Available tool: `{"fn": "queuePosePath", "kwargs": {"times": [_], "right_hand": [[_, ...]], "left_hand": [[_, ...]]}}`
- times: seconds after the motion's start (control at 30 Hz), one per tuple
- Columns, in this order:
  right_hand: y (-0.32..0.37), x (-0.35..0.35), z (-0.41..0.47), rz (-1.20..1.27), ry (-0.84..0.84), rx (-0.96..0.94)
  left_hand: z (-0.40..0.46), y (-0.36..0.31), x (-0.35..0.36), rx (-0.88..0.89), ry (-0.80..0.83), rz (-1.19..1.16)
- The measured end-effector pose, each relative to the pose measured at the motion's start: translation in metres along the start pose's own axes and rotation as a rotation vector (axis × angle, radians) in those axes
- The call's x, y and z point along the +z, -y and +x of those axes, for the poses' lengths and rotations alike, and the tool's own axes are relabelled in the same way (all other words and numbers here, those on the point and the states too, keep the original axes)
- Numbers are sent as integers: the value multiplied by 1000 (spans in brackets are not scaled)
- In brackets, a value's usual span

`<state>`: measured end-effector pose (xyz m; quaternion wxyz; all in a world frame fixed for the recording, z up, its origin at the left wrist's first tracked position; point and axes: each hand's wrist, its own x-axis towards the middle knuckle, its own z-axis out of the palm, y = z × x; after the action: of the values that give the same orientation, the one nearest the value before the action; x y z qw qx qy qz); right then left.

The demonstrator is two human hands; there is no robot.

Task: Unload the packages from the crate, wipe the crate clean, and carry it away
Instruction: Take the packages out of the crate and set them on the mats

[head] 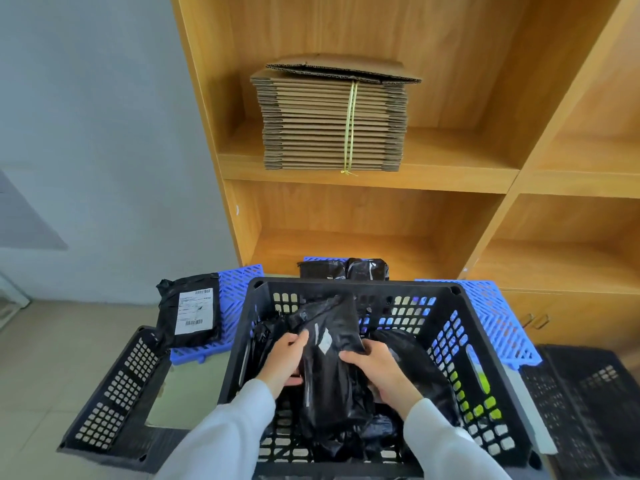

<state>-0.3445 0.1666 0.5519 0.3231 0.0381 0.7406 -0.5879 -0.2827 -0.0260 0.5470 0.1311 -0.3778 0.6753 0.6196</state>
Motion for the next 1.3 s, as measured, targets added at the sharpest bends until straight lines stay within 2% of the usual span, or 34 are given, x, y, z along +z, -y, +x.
{"fn": "queuePosePath", "kwargs": {"times": [0.1,0.27,0.37,0.43,0.57,0.67,0.77,0.87,0.97,1.1,1.3], "right_hand": [[7,5,-11,-87,-100,-119],[13,2,-38,-543,-349,-533],[8,-2,-42,-913,-480,-781],[1,-5,-39,-1079,-484,-919],[-7,-13,-38,-1228,-447,-975],[-3,-16,-44,-1149,-459,-963],[5,-19,-46,-911,-455,-789],[16,-24,-44,-544,-365,-583],[24,-29,-37,-279,-323,-497],[31,-32,-27,-114,-285,-481],[54,-33,-14,26,-184,-442]], "left_hand": [[-16,-13,-10,-45,67,-111],[-25,-26,-19,12,-4,-222],[-28,-30,-26,32,-51,-280],[-30,-31,-30,41,-28,-303],[-38,-34,-31,53,25,-352],[-40,-33,-31,65,7,-399],[-36,-30,-33,53,6,-402],[-34,-29,-33,34,64,-254],[-37,-37,-27,81,150,-115],[-36,-47,-14,178,283,-105],[-11,-69,-3,288,196,-82]]}}
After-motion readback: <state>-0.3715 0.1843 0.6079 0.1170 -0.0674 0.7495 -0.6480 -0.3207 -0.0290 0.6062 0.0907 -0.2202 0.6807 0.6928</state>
